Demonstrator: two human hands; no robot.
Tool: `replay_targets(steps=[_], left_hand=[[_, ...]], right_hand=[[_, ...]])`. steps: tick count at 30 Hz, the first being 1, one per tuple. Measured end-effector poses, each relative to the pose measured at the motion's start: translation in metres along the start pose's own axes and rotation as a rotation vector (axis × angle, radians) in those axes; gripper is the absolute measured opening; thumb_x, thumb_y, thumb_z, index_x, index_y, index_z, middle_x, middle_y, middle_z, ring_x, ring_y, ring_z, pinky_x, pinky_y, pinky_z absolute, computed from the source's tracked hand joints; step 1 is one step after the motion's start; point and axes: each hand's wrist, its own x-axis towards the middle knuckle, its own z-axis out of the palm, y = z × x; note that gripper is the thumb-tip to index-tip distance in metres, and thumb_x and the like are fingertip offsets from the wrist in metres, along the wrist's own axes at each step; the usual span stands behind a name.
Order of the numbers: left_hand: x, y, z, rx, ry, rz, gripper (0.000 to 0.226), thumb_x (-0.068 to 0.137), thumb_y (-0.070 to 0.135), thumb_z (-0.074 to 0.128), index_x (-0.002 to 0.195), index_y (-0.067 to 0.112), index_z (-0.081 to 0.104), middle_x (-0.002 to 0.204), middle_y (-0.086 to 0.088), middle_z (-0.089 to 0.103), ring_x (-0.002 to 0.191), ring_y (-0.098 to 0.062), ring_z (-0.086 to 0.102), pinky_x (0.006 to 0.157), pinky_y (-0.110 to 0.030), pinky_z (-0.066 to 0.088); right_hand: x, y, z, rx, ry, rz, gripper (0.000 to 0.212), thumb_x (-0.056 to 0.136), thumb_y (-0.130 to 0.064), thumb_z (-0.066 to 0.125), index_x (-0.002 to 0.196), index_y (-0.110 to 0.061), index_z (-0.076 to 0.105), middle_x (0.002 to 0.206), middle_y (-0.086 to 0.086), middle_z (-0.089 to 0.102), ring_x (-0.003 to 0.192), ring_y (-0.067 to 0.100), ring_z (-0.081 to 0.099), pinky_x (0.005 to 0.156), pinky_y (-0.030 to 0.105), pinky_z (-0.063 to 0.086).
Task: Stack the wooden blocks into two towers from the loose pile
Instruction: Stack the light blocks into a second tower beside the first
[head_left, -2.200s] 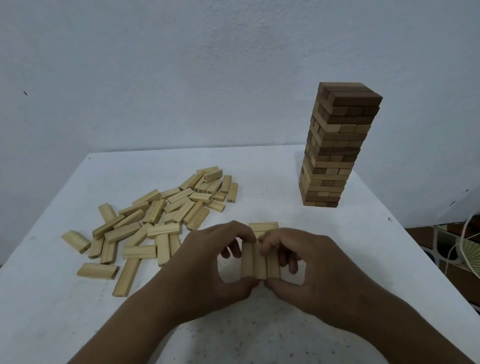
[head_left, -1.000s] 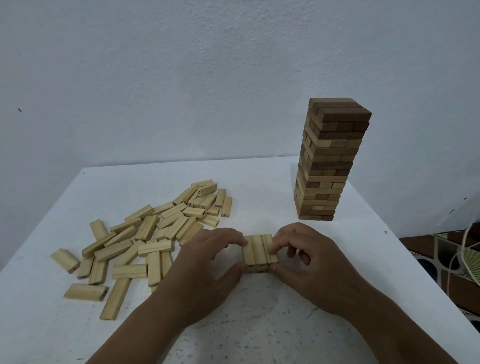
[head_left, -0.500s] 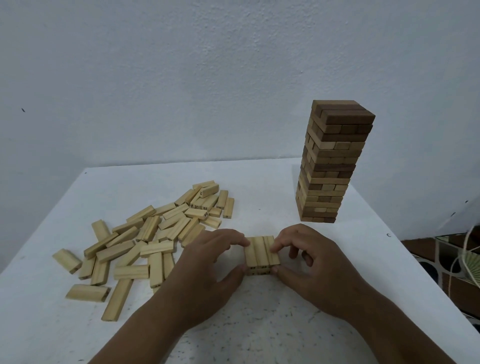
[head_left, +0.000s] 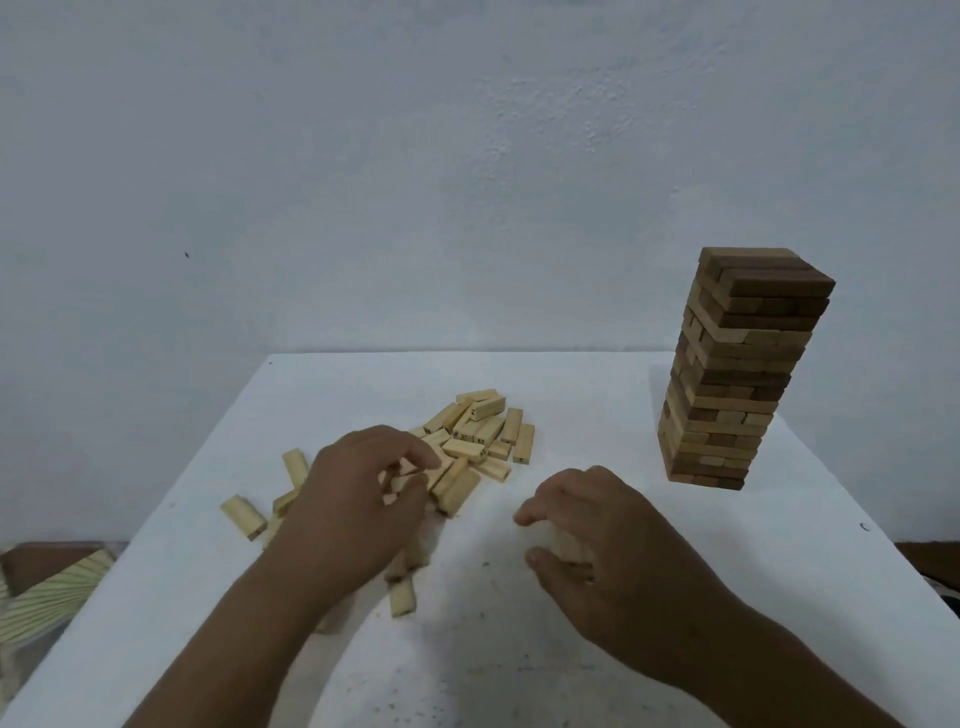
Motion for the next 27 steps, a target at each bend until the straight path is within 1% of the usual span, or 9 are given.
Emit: replay_targets(steps=[4,8,9,11,14,17,20,25,27], left_hand=[[-0.006,-0.007,-0.019,0.047,-0.092,-0.071,0.022,0.085,0.012,0.065,0.084,0.033,0.07,0.091,0.02,0.066,0.093,0.006,0.055,0.072,-0.005,0.04],[-0.027,-0.022,-0.026,0.138,-0.158,-0.072,0.022,0.082,0.017,0.062,0.087,0.037,0.071,0.096,0.023,0.062,0.098,0.007,0.05,0.082,-0.008,0.038],[-0.032,-0.027,-0.026,0.16,-0.176,-0.052,0.022,0.08,0.021,0.059,0.087,0.038,0.071,0.096,0.023,0.061,0.099,0.005,0.048,0.083,-0.01,0.037],[-0.043,-0.033,-0.025,0.181,-0.186,-0.027,0.025,0.075,0.027,0.054,0.089,0.039,0.071,0.094,0.023,0.059,0.099,-0.001,0.047,0.084,-0.023,0.043],[-0.055,-0.036,-0.024,0.162,-0.113,0.01,0.024,0.069,0.035,0.062,0.091,0.042,0.069,0.094,0.026,0.056,0.1,-0.004,0.047,0.083,-0.035,0.047],[-0.063,-0.038,-0.019,0.175,-0.07,0.047,0.03,0.065,0.046,0.072,0.093,0.043,0.064,0.107,0.029,0.052,0.112,-0.003,0.046,0.088,-0.041,0.045],[-0.066,-0.037,-0.014,0.163,-0.05,0.061,0.031,0.065,0.053,0.073,0.091,0.042,0.061,0.116,0.031,0.052,0.121,-0.004,0.044,0.093,-0.045,0.041],[-0.065,-0.039,-0.012,0.137,-0.09,0.07,0.028,0.067,0.054,0.069,0.085,0.038,0.055,0.122,0.037,0.054,0.123,0.002,0.038,0.095,-0.044,0.035],[-0.066,-0.039,-0.012,0.106,-0.097,0.069,0.028,0.067,0.052,0.069,0.084,0.037,0.054,0.119,0.037,0.056,0.119,0.002,0.04,0.095,-0.045,0.035]], right_hand=[[0.023,-0.022,0.016,-0.06,-0.024,-0.053,0.04,0.091,-0.045,0.044,0.126,-0.032,0.056,0.128,-0.019,0.054,0.117,-0.001,0.043,0.102,0.014,0.027],[0.037,-0.032,0.038,-0.099,-0.02,-0.078,0.036,0.095,-0.031,0.047,0.131,-0.03,0.051,0.131,-0.016,0.051,0.115,0.006,0.043,0.1,0.021,0.035],[0.038,-0.032,0.044,-0.118,-0.027,-0.085,0.037,0.095,-0.029,0.047,0.131,-0.03,0.05,0.132,-0.015,0.05,0.115,0.008,0.042,0.1,0.023,0.038],[0.04,-0.035,0.052,-0.133,-0.038,-0.106,0.037,0.093,-0.025,0.047,0.13,-0.029,0.051,0.131,-0.014,0.05,0.115,0.01,0.042,0.098,0.025,0.04],[0.037,-0.043,0.057,-0.12,-0.05,-0.147,0.036,0.094,-0.023,0.044,0.127,-0.029,0.058,0.13,-0.014,0.053,0.116,0.009,0.043,0.097,0.024,0.039],[0.032,-0.044,0.059,-0.137,-0.073,-0.18,0.037,0.093,-0.026,0.043,0.127,-0.032,0.056,0.127,-0.015,0.052,0.114,0.009,0.041,0.094,0.023,0.037],[0.027,-0.038,0.056,-0.15,-0.091,-0.175,0.032,0.091,-0.036,0.043,0.119,-0.032,0.056,0.125,-0.014,0.051,0.11,0.008,0.041,0.093,0.023,0.038],[0.018,-0.035,0.048,-0.169,-0.107,-0.169,0.022,0.084,-0.048,0.051,0.097,-0.031,0.057,0.1,-0.017,0.052,0.088,0.005,0.038,0.073,0.012,0.033],[0.016,-0.038,0.048,-0.145,-0.122,-0.18,0.025,0.084,-0.05,0.052,0.102,-0.032,0.056,0.101,-0.019,0.05,0.09,0.003,0.038,0.074,0.012,0.033]])
